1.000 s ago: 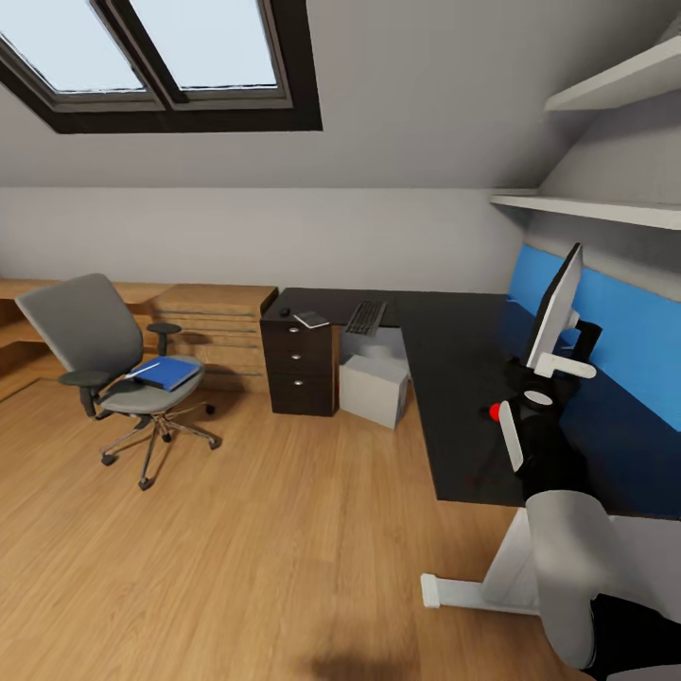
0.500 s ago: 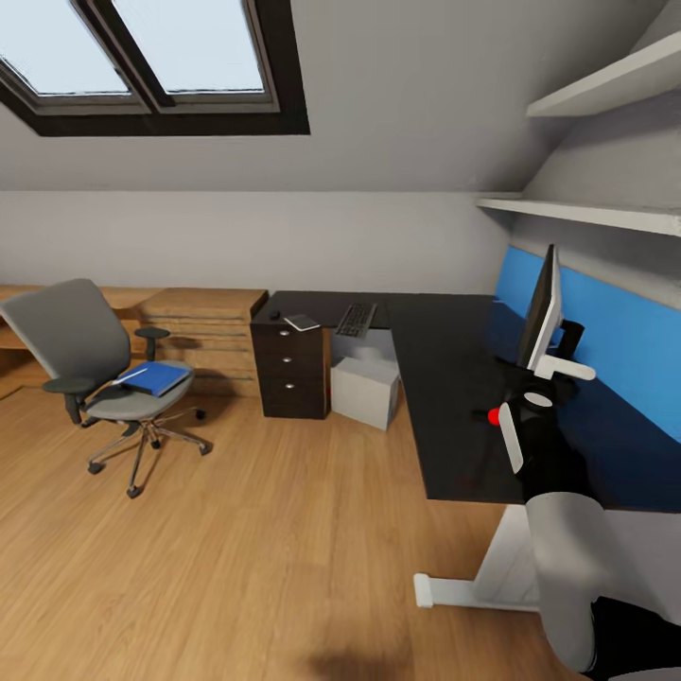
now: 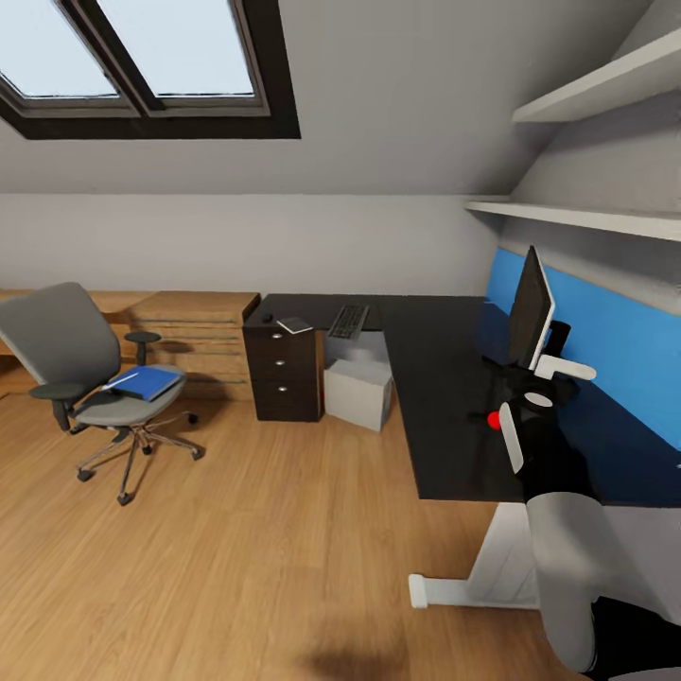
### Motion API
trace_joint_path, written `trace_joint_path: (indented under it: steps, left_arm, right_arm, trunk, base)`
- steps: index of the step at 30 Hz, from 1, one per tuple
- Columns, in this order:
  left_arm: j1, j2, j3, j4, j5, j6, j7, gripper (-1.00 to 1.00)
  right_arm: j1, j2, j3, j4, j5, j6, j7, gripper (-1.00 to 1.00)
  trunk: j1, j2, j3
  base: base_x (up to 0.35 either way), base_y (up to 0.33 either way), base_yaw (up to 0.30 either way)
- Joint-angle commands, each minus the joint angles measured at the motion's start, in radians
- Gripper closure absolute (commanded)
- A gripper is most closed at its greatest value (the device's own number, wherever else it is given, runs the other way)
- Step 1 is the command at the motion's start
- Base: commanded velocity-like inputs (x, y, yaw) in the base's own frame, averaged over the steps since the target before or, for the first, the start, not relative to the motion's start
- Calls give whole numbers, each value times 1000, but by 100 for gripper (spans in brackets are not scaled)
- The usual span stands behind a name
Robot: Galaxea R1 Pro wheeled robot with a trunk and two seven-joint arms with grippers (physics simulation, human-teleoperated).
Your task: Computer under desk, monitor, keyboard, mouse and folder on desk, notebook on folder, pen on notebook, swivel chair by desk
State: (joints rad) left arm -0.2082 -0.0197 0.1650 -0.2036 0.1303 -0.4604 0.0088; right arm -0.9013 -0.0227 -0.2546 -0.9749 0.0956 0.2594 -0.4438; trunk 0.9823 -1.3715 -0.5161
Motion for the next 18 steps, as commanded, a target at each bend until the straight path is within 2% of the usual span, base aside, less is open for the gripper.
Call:
trace_joint_path:
  steps: [1,7,18]
  left_arm:
    - [0,0,-1,0,6,-3,0,-100]
    - [0,0,-1,0,6,-3,0,-100]
    - [0,0,-1,0,6,-3,0,-100]
  right_arm:
    - [-1,0,0,-1,11,9,-1,-100]
    - [-1,0,0,-12,12,10,-1,-100]
    - [11,1,0,-14,12,9,-1,-100]
  trunk:
    - [0,-1,-1]
    - [0,-1,2]
    - [0,-1,2]
  base:
    - [0,-75,-64]
    - [0,-165,-42]
    - [0,-61,-4]
